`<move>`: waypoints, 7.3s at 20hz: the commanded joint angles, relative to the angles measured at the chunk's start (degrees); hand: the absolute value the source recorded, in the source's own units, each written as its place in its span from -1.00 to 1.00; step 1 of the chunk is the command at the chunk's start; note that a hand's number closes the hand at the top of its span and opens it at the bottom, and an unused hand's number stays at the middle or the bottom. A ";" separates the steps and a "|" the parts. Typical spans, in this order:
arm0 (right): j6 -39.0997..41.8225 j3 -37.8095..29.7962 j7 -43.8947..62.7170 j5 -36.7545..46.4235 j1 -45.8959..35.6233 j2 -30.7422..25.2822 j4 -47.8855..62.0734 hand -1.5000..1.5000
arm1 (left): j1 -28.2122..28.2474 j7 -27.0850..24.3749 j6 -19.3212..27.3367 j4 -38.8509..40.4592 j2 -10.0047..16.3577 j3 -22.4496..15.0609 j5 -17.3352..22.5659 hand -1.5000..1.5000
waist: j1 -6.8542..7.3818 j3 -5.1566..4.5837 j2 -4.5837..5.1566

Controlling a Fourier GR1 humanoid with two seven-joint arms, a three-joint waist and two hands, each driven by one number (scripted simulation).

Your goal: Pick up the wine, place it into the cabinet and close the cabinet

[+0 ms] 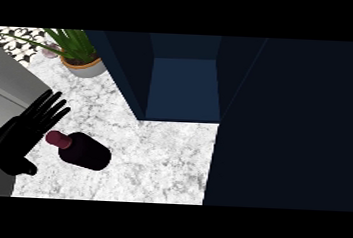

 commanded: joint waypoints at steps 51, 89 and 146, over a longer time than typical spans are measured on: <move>-0.92 -1.46 5.91 -1.69 -2.63 0.16 -5.03 -1.00 | -8.46 -30.55 -10.70 29.57 -4.42 -9.11 -20.09 1.00 | 0.11 -0.01 -0.01; 0.26 -1.03 2.83 -2.64 2.38 1.57 -7.24 -1.00 | 9.28 -13.82 35.49 -39.96 -17.03 -25.42 -24.34 1.00 | 0.39 0.08 -0.33; 4.06 -4.96 2.26 -5.56 2.22 1.69 -6.49 -1.00 | -22.16 -30.44 76.89 -1.72 -17.10 -49.24 -15.98 1.00 | -0.41 0.01 0.06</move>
